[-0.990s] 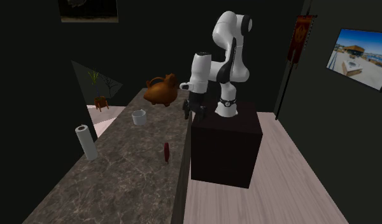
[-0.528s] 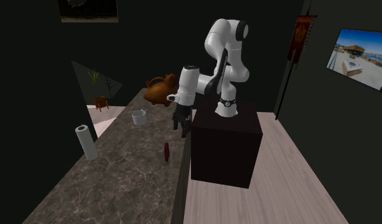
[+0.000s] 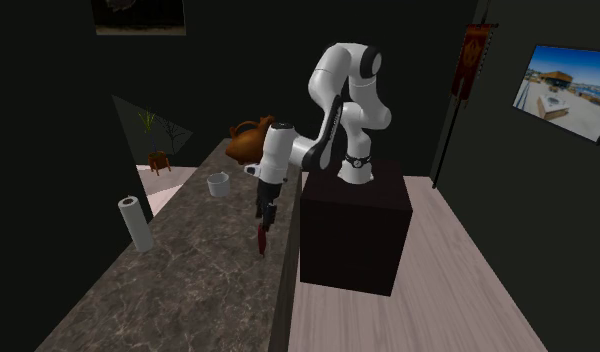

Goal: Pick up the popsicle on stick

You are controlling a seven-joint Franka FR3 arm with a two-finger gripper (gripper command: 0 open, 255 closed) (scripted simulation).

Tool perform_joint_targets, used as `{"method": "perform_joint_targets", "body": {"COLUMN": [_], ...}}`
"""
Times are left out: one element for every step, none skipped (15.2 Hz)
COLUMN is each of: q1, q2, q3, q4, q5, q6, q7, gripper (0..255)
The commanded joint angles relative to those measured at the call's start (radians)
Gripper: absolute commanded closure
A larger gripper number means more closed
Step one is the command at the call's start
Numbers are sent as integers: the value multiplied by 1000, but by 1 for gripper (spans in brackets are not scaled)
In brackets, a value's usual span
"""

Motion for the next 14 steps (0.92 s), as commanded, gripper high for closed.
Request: {"method": "perform_joint_targets", "body": {"q1": [-5,-7,-10,-12,-15,-15,-15,-14,-14,-14,-14,-13,-13,-13], "q2": [23,34,44,55,72,72,72,72,72,73,73,72,72,72], "q3": [4,7,10,12,17,17,17,16,16,16,16,16,16,16], "q4": [5,5,5,6,8,7,8,9,9,9,9,8,8,8], "q5": [7,10,13,15,19,19,19,19,19,19,19,19,18,18], "q6": [20,30,40,50,66,66,66,65,65,65,65,65,65,65], "q7": [-1,-3,-4,-6,-8,-8,-8,-7,-7,-7,-6,-6,-6,-6], "gripper": [0,0,0,0,0,0,0,255,255,255,255,255,255,255]}}
